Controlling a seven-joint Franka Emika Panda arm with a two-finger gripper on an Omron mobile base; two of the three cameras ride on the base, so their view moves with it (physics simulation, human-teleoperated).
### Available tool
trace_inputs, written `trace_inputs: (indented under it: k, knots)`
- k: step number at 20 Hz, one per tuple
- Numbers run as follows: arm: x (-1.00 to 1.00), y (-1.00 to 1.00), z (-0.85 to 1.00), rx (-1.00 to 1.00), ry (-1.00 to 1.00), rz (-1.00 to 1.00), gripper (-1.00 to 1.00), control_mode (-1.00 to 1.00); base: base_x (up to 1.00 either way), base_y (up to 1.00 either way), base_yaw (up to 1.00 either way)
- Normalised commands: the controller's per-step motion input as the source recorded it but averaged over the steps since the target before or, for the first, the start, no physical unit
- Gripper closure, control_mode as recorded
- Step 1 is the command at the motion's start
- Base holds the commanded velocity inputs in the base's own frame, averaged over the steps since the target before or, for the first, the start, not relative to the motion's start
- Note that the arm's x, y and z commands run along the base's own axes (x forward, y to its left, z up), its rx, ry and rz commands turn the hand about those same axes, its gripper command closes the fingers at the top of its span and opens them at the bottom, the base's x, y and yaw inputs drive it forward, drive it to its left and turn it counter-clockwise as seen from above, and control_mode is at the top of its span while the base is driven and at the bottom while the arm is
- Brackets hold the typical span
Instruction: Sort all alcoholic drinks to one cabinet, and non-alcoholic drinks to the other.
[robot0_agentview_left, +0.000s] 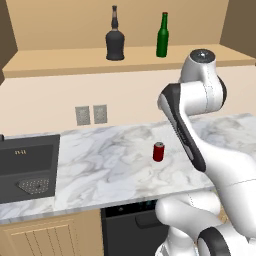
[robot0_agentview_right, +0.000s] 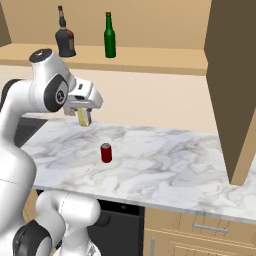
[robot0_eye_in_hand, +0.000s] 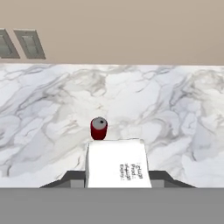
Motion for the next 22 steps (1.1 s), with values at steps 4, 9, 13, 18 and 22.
trace_inputs:
  k: [4,9,13,18,22]
  knots:
    - [-0.15,-0.15,0.25,0.0,-0.03,0.0,1.0,-1.0,0.0,0.0,0.0]
    - [-0.13,-0.11,0.24,0.0,-0.02,0.0,1.0,-1.0,0.0,0.0,0.0]
    - [-0.1,-0.04,0.17,0.0,-0.03,0.0,1.0,-1.0,0.0,0.0,0.0]
    - [-0.07,0.0,0.11,0.0,-0.13,0.0,1.0,-1.0,0.0,0.0,0.0]
    - [-0.04,0.0,0.08,0.0,-0.13,0.0,1.0,-1.0,0.0,0.0,0.0]
